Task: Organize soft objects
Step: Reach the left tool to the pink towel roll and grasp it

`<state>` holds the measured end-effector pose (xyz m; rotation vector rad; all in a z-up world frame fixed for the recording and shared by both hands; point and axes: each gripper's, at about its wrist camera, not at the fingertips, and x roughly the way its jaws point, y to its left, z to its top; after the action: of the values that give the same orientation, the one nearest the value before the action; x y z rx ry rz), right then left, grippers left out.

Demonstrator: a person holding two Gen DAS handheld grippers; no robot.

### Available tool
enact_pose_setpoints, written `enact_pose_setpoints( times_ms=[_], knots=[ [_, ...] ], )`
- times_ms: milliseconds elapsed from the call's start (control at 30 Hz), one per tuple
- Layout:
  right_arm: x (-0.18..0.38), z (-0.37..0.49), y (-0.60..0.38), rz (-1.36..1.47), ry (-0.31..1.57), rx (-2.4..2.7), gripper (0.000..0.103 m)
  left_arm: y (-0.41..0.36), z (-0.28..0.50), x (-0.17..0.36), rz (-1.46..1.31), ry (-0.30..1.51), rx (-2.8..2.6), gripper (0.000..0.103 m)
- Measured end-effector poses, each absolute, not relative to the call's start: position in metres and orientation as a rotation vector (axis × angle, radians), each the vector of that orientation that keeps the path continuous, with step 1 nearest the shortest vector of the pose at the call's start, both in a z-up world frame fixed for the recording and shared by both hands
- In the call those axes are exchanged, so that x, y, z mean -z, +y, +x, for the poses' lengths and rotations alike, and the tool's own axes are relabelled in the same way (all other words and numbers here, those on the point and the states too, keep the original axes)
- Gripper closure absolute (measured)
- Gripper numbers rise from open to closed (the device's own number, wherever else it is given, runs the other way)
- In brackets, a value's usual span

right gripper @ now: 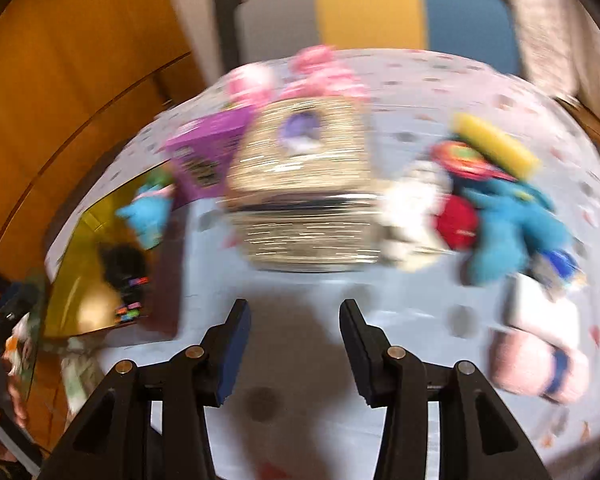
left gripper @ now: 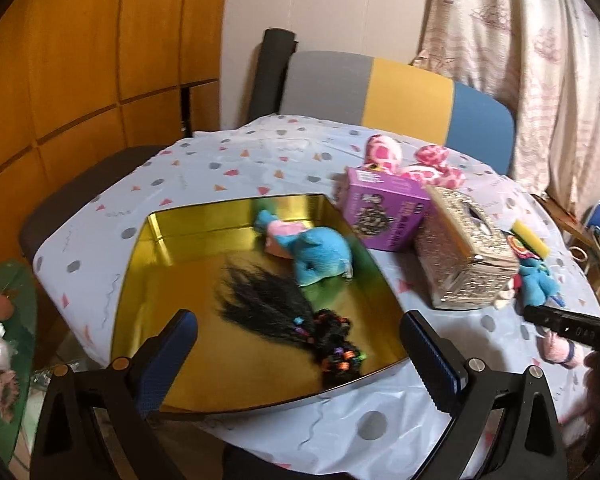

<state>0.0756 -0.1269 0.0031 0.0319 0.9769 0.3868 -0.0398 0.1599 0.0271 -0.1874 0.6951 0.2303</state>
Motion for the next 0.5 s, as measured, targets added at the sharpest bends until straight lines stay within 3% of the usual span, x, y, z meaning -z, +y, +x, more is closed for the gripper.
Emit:
enact_pose_setpoints(
  times_ms=[200,333,500],
  knots=[
    [-0.016,0.077,-0.239,0.201,0.930,-0.127,0.056,0.124,-0.028,-0.040,-0.109,0.663,-0.091,0.002],
    [-0.018,0.071,-0.311,0.332,0.899,0.062,0.038,0.098,-0.012,-0.040,-0.099,0.701,0.003,0.003],
    [-0.003,0.066,-0.363,0.490,0.895,0.142,0.037,0.055,0.011,-0.032,-0.032,0.762,0.121,0.011]
  ],
)
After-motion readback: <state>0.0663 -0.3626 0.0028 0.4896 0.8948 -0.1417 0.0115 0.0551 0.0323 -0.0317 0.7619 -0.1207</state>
